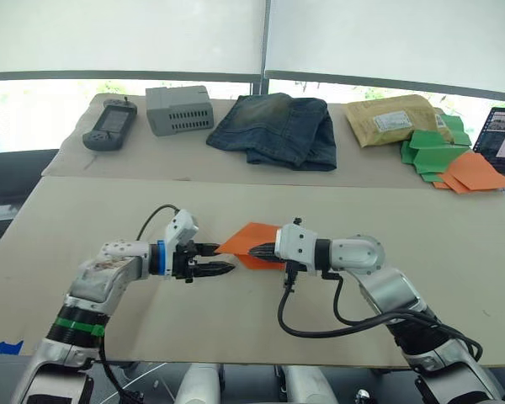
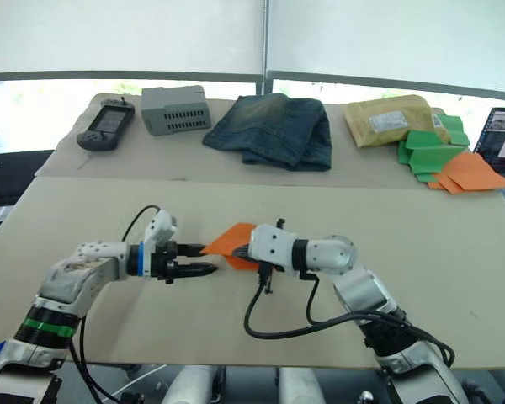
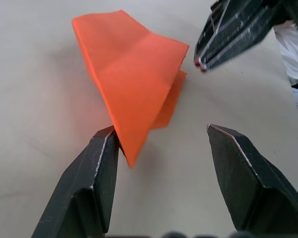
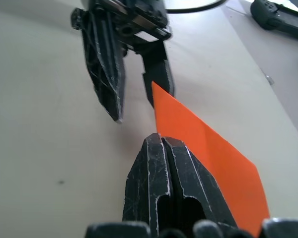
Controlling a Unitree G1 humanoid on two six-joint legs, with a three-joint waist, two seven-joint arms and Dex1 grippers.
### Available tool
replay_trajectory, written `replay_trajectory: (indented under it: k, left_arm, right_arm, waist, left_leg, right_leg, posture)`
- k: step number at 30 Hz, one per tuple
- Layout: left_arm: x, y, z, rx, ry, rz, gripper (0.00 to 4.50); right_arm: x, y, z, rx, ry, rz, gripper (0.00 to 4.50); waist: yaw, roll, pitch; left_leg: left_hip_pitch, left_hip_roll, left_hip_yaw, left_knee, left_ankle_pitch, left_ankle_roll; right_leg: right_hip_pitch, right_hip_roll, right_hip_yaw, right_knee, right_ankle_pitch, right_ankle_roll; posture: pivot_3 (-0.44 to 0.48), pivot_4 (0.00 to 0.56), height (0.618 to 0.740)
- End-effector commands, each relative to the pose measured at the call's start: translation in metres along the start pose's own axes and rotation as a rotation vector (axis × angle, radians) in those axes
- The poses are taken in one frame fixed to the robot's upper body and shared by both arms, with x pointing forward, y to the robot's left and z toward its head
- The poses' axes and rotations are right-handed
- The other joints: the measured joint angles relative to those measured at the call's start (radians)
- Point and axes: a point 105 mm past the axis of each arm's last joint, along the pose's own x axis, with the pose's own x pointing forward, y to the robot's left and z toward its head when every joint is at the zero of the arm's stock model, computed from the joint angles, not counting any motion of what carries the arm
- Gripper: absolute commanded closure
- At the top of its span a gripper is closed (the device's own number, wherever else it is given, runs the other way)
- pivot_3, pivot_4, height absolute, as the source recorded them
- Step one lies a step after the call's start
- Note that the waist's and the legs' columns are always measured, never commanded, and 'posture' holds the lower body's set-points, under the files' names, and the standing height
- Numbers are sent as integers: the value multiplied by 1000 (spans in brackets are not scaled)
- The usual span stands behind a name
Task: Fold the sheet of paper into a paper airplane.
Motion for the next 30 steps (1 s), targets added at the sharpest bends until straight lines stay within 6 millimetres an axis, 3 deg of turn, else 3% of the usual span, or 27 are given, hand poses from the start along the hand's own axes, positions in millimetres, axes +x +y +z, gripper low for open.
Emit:
replay_trajectory:
  k: [1, 6, 11, 16, 22, 30]
  left_arm:
    - [0, 0, 10, 62, 0, -27, 1568]
    - [-3, 4, 8, 67, 18, -28, 1568]
    - [0, 4, 7, 73, 21, -34, 1568]
    - [3, 2, 8, 75, 17, -39, 1568]
    - [2, 3, 8, 80, 21, -38, 1568]
    - [4, 5, 10, 97, 19, -30, 1568]
  right_arm:
    - [0, -10, 17, -55, -43, -52, 4417]
    - [1, -23, 23, -57, -54, -88, 4417]
    - [7, -17, -8, -17, 57, -68, 4417]
    - [9, -10, -24, 39, 98, -80, 4417]
    - [4, -11, -5, 41, 24, -81, 4417]
    - [-8, -2, -1, 104, 63, -22, 4417]
  waist:
    - [-1, 0, 0]
    - [-7, 0, 0]
    - [-5, 0, 0]
    - [-8, 0, 0]
    - [-11, 0, 0]
    - [-9, 0, 0]
  left_leg:
    - [0, 0, 0, 0, 0, 0]
    - [0, 0, 0, 0, 0, 0]
    - [0, 0, 0, 0, 0, 0]
    - [0, 0, 0, 0, 0, 0]
    - [0, 0, 0, 0, 0, 0]
    - [0, 0, 0, 0, 0, 0]
  right_leg:
    - [0, 0, 0, 0, 0, 0]
    - [0, 0, 0, 0, 0, 0]
    - [0, 0, 0, 0, 0, 0]
    - [0, 0, 0, 0, 0, 0]
    - [0, 0, 0, 0, 0, 0]
    - [0, 0, 0, 0, 0, 0]
  posture:
    - [0, 150, 728]
    - [0, 150, 728]
    - [0, 150, 728]
    - [0, 150, 728]
    - [0, 150, 728]
    - [0, 150, 728]
